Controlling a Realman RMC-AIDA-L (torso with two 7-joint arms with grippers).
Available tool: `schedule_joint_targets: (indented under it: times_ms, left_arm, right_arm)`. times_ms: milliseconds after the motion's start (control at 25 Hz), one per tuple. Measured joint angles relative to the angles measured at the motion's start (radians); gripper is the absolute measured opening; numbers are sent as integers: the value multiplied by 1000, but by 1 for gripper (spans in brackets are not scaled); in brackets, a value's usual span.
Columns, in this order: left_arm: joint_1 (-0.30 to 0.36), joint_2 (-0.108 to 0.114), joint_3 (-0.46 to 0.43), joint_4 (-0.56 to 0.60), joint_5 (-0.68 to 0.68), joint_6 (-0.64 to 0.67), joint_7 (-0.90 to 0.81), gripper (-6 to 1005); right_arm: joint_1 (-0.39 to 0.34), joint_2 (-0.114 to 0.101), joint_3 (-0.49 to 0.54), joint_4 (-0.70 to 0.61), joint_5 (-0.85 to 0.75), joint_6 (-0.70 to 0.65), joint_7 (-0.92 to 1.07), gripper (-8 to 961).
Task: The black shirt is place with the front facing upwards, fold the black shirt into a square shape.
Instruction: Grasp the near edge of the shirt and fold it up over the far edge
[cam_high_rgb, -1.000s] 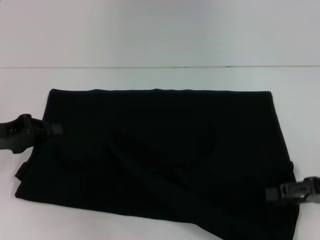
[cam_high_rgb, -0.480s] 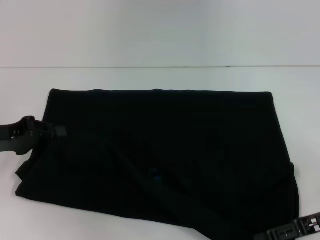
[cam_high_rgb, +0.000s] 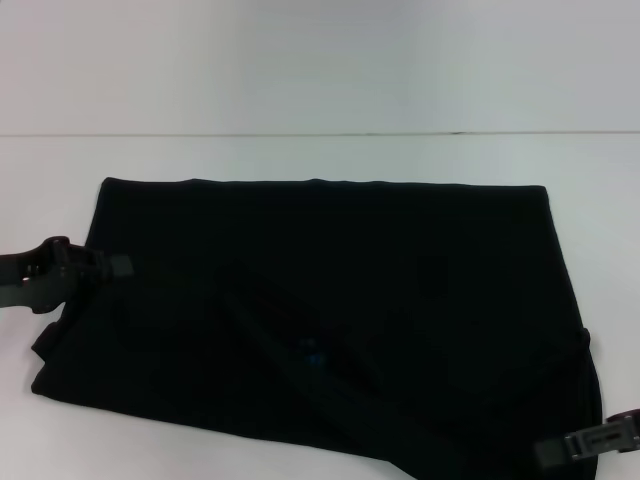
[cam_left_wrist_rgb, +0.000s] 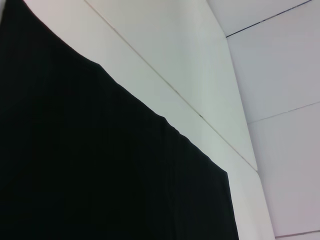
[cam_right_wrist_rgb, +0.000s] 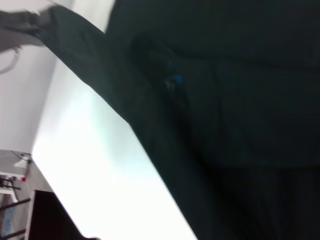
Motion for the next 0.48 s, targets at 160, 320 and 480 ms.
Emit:
schedule_joint_targets:
  times_ms: [160, 320, 480]
  left_arm:
    - [-2, 0, -1, 0, 0, 2, 0, 39]
    - [-5, 0, -1, 0, 0, 2, 0, 39]
    - [-8, -4, 2, 0, 0, 1, 0, 39]
  right_arm:
    - [-21, -31, 30, 0, -2, -42, -14, 657]
    - [-59, -47, 37, 1, -5, -73, -29, 658]
    - [-83, -46, 29, 10, -7, -75, -41, 658]
